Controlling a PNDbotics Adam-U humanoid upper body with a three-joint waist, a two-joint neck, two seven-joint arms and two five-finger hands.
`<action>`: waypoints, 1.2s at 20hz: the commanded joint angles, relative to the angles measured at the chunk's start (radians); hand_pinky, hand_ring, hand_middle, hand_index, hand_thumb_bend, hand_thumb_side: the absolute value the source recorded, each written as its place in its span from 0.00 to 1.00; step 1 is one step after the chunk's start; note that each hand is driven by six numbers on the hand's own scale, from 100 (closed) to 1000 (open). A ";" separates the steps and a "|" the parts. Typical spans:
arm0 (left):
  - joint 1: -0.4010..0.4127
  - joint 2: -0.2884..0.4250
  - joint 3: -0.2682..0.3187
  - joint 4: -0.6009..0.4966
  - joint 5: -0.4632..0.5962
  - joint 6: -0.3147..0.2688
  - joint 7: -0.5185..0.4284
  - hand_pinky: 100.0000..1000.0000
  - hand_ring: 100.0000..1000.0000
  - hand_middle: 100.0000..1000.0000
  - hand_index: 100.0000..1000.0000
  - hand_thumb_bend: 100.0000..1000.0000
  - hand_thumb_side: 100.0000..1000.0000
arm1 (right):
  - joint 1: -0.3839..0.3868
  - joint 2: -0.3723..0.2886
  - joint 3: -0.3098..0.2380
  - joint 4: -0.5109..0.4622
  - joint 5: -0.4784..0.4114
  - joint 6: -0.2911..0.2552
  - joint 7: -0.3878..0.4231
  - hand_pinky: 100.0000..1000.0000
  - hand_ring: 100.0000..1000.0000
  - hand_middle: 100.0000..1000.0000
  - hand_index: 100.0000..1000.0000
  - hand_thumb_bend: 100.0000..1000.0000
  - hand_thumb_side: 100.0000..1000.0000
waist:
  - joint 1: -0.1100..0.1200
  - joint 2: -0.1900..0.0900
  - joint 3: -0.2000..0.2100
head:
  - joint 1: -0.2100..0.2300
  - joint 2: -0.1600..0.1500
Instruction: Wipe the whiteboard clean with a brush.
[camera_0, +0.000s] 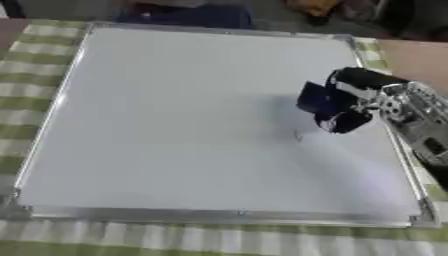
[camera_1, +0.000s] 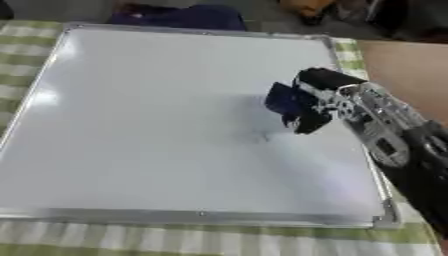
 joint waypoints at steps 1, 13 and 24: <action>-0.006 0.015 0.002 -0.019 -0.002 0.001 -0.001 0.60 0.76 0.73 0.79 0.13 1.00 | -0.016 -0.028 -0.014 0.011 -0.029 0.004 0.001 0.54 0.65 0.32 0.08 0.00 0.12 | 0.004 -0.017 0.002 | -0.003 -0.012; -0.008 0.014 0.001 -0.019 -0.001 0.001 -0.002 0.60 0.76 0.73 0.79 0.12 1.00 | -0.009 -0.009 0.016 -0.011 -0.087 -0.001 0.045 0.53 0.64 0.31 0.10 0.00 0.15 | 0.006 -0.016 0.004 | -0.005 -0.010; -0.012 0.014 0.000 -0.019 0.001 0.000 -0.004 0.61 0.76 0.73 0.79 0.13 1.00 | 0.005 -0.027 0.056 -0.087 -0.108 -0.010 0.103 0.53 0.65 0.31 0.11 0.00 0.15 | 0.002 -0.017 0.003 | -0.006 -0.011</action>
